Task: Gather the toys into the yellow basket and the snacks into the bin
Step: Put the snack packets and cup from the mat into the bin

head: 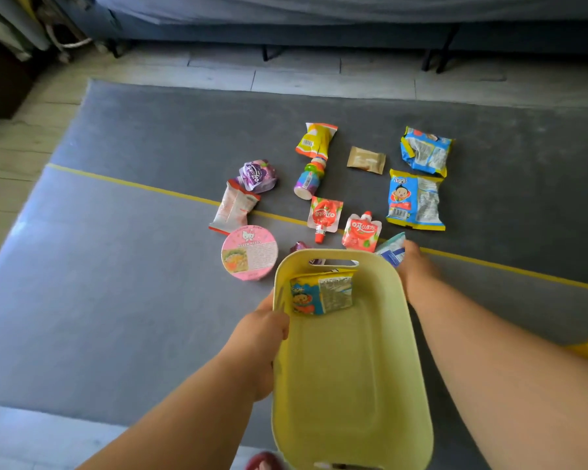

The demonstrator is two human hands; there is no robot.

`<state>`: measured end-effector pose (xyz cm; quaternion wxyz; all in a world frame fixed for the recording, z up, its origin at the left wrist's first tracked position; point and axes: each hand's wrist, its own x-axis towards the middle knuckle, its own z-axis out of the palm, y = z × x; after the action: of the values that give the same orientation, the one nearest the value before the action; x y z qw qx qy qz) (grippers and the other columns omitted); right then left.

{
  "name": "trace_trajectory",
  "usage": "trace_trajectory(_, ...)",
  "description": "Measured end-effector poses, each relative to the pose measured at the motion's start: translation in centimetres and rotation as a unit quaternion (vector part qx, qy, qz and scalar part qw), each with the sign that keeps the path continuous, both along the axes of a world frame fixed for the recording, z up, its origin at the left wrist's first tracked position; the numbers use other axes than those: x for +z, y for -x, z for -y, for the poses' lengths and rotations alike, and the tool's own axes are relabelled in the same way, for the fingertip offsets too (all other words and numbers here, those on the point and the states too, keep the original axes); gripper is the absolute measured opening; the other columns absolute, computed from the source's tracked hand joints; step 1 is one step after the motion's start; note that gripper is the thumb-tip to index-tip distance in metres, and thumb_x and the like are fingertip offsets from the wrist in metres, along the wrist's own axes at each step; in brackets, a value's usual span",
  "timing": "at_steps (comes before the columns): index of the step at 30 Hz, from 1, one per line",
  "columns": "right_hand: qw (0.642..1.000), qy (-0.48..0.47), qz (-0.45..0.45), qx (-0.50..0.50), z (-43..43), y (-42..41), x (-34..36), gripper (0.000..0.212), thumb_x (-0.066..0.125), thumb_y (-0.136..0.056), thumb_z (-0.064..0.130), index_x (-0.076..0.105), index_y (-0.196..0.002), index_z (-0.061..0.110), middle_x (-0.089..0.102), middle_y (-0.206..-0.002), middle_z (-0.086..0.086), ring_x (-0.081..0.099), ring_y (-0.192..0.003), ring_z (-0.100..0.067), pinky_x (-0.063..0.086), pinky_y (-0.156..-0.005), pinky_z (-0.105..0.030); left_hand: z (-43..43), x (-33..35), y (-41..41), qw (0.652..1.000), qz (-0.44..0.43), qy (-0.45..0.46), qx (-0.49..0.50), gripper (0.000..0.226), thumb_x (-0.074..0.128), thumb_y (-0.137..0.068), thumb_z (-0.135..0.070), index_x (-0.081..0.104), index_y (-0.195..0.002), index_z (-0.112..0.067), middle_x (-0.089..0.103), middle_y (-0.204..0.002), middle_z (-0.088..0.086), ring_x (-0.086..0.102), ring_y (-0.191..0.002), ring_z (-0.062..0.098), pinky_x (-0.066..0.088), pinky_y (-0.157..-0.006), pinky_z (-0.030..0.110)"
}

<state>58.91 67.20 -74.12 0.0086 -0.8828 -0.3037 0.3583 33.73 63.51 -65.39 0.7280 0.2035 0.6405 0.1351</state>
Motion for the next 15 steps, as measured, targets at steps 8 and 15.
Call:
trace_trajectory(8, 0.994, -0.053, 0.091, 0.021, -0.3, 0.2, 1.5, 0.071, 0.064, -0.087, 0.030, 0.023, -0.144, 0.021, 0.043, -0.142, -0.013, 0.044, -0.128, -0.035, 0.033, -0.100, -0.048, -0.3, -0.1, 0.0, 1.000, -0.009, 0.005, -0.016, 0.055, 0.031, -0.081, 0.009, 0.071, -0.100, -0.022, 0.069, -0.088, 0.020, 0.064, -0.082, 0.037, 0.056, -0.080, 0.056)
trace_trajectory(15, 0.867, -0.437, 0.225, 0.083, 2.7, 2.2, 10.6, 0.087, 0.080, -0.066, 0.037, 0.036, -0.138, 0.015, 0.055, -0.120, -0.011, 0.052, -0.111, -0.032, 0.037, -0.089, -0.045, -0.5, 1.4, -0.9, 0.999, -0.018, 0.023, 0.017, 0.052, 0.028, -0.082, 0.011, 0.066, -0.103, -0.019, 0.069, -0.069, 0.016, 0.062, -0.061, 0.031, 0.059, -0.053, 0.040)
